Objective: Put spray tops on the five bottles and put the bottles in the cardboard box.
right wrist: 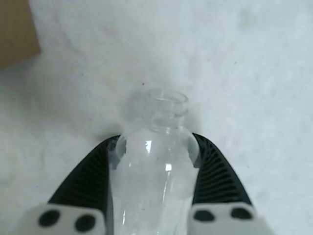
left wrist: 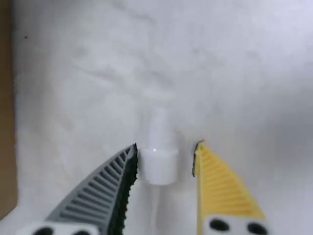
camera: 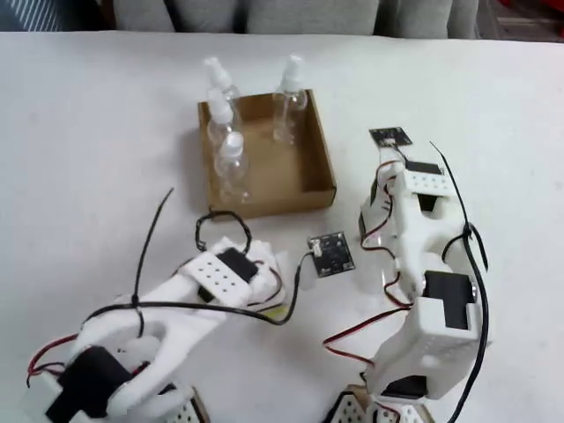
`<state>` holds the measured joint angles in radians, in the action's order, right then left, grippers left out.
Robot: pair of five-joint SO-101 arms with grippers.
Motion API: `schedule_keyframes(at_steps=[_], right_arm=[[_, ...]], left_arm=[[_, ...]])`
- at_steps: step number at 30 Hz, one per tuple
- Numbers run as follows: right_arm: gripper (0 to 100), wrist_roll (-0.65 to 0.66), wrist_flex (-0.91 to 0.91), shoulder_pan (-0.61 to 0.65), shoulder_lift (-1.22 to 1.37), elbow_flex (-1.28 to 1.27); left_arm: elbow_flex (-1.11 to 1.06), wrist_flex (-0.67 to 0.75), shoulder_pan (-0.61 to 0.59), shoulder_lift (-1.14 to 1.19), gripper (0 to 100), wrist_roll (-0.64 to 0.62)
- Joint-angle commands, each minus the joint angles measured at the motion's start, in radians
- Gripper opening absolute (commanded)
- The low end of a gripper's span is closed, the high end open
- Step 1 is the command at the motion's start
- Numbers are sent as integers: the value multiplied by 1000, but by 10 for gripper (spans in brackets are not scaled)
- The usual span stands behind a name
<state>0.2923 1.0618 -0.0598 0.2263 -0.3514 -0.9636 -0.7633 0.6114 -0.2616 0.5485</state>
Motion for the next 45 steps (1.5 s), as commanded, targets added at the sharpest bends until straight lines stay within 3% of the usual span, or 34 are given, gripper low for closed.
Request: schedule_keyframes(at_steps=[1,5,11,18,23,27,38,45], right_arm=[[17,12,-18,-15,-10,-12],[17,12,-18,-15,-10,-12],[17,12,-18,-15,-10,-12],[17,12,-18,-15,-10,-12],[17,12,-18,-15,-10,-12],[17,12,-18,-15,-10,-12],[17,2,-13,-2,-19,-23],[16,-75,5,-5,-159,-84]], left_arm=[[124,0,-5,90,188,6],[195,-57,-5,162,172,11],[203,-58,12,174,15,14],[204,-141,4,168,20,0],[201,-190,2,65,20,-132],[187,-221,-76,-93,20,-209],[-51,-80,-380,-473,20,-506],[-161,-55,-498,-647,20,-534]])
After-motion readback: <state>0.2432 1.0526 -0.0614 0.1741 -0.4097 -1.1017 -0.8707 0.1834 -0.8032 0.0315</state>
